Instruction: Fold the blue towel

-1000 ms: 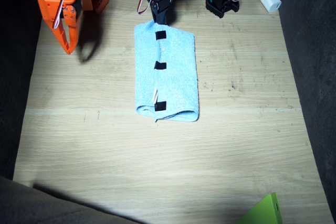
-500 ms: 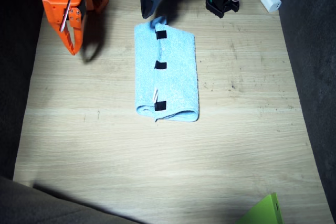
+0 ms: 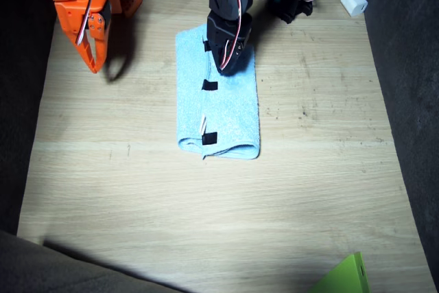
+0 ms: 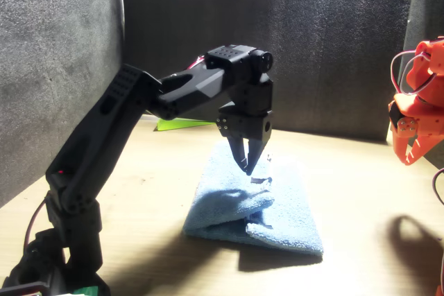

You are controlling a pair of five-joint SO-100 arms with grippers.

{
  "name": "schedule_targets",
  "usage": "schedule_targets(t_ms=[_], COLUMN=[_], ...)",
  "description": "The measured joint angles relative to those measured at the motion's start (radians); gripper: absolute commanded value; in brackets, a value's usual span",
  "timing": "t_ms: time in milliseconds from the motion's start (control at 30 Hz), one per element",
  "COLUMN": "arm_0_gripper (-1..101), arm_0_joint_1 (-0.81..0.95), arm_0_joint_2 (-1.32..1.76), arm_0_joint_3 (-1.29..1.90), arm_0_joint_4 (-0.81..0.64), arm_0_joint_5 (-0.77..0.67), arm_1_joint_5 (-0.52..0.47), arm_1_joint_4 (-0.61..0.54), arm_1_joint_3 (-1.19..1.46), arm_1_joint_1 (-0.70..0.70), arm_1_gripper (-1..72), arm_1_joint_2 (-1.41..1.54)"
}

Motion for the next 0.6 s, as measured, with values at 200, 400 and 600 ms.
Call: schedule_targets(t_ms=[200, 400, 600], arm_0_gripper=[0, 0, 3], arm_0_joint_1=[-0.104, -0.216, -0.238], arm_0_joint_2=[0.227, 0.276, 0.293], arm_0_joint_3=[0.431, 0.652, 0.676], arm_0_joint_4=[-0.252, -0.318, -0.322], arm_0_joint_5=[-0.002, 0.034, 0.054], arm_1_joint_5=[-0.006, -0.005, -0.003], arm_1_joint_4=[0.0, -0.011, -0.003], arm_1_joint_3=[0.0, 0.0, 0.0], arm_1_joint_1=[-0.037, -0.032, -0.006], arm_1_gripper=[0.3, 0.6, 7.9], arm_1_joint_2=[0.0, 0.0, 0.012])
